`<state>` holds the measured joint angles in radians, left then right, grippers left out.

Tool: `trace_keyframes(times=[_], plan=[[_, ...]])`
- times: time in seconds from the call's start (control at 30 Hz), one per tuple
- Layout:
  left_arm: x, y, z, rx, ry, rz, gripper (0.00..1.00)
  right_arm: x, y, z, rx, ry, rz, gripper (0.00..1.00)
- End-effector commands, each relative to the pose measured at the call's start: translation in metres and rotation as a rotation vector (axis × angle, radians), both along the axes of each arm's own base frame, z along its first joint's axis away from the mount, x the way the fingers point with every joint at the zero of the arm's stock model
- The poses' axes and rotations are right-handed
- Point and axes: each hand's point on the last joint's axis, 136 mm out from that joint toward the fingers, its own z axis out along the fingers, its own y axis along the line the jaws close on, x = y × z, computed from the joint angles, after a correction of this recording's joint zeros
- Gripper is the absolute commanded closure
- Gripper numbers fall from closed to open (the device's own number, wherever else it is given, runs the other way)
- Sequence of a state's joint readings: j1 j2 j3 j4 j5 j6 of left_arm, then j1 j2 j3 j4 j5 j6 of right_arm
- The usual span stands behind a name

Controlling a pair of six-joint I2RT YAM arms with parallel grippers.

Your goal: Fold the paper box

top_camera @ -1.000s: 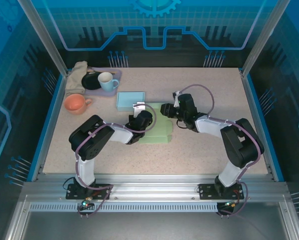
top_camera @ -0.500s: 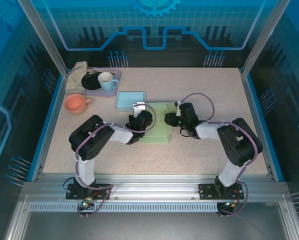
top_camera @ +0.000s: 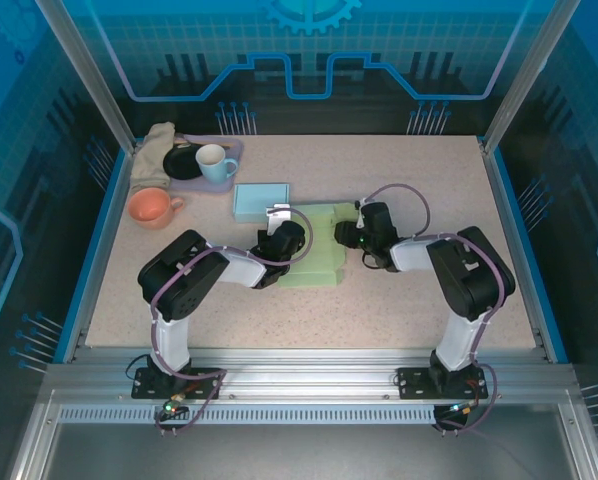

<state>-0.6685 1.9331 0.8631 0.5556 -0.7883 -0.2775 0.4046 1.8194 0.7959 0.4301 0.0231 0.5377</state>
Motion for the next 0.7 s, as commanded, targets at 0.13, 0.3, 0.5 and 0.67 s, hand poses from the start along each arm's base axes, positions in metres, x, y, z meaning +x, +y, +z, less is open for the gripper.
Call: trace_keyframes(times=[0.13,0.3,0.5,0.67], plan=[[-0.003,-0.003,-0.017,0.052,0.057,-0.034,0.92,0.009,0.022,0.012,0.055,-0.042,0.069,0.57],[-0.003,-0.004,-0.017,0.051,0.058,-0.033,0.93,0.005,0.041,0.022,0.06,-0.083,0.144,0.59],[-0.002,-0.004,-0.017,0.053,0.059,-0.035,0.92,0.0,0.064,0.016,0.064,-0.077,0.213,0.61],[-0.002,-0.004,-0.018,0.056,0.062,-0.035,0.92,0.006,0.078,0.007,0.071,-0.049,0.221,0.61]])
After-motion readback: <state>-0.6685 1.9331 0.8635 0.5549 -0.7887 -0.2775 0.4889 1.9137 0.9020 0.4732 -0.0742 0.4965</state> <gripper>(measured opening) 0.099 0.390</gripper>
